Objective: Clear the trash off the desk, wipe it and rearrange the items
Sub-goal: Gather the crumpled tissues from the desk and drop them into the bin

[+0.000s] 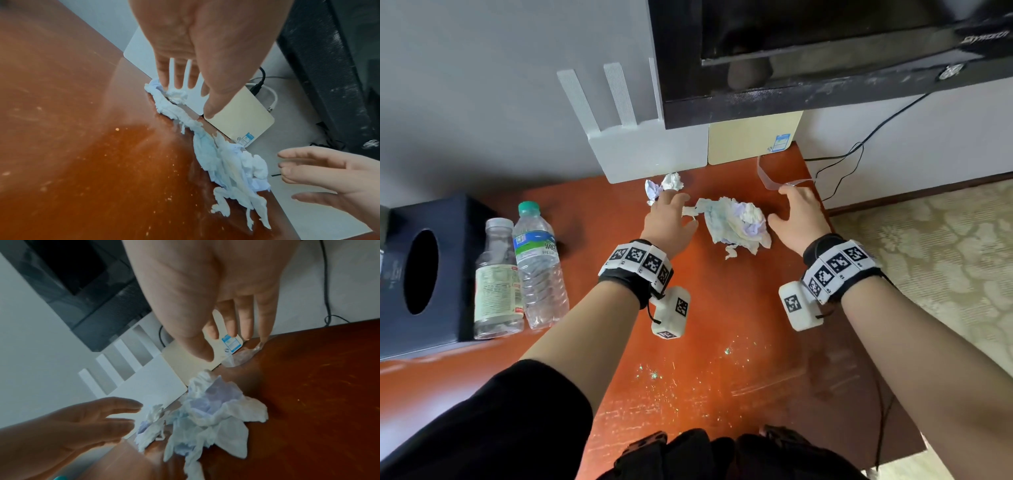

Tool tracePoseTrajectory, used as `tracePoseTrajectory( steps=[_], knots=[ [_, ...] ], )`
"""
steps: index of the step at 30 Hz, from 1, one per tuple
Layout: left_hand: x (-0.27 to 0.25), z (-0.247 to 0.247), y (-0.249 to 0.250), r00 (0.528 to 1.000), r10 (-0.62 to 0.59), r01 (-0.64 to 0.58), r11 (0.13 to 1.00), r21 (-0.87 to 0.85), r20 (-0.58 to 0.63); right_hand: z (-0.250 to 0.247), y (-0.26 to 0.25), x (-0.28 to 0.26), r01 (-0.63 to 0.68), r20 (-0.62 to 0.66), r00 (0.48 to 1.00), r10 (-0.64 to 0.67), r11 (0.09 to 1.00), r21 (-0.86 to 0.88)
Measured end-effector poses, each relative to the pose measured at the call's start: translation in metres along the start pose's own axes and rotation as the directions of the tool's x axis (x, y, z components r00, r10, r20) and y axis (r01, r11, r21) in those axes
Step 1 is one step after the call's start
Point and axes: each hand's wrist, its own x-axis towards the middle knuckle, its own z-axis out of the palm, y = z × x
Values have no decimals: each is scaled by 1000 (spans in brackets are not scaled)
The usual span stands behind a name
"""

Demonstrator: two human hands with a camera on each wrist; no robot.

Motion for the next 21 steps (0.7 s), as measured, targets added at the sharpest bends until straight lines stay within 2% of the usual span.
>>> tracePoseTrajectory(
  steps=[4, 7, 11, 15, 18, 21],
  knots=[
    [20, 7, -1, 997, -57, 61, 996, 65, -57, 4, 2, 37, -62, 1, 998, 62, 996, 71],
    [32, 12, -5, 993, -94, 100, 991, 92, -68, 7, 3, 60, -118, 50, 992, 113, 985, 123],
    [46, 15, -13, 989, -150, 148, 982, 119, 7, 15, 5, 76, -180, 111, 980, 168, 977, 111],
    [55, 17, -17, 986, -165, 160, 980, 116, 33, 24, 9, 81, -141, 80, 988, 135, 987, 71],
    [59, 17, -20, 989, -139, 132, 981, 142, 41, 25, 10, 80, -98, 104, 990, 92, 993, 62],
    [57, 18, -21, 997, -80, 82, 988, 127, -17, 21, 6, 74, -83, 60, 995, 77, 990, 114]
  ],
)
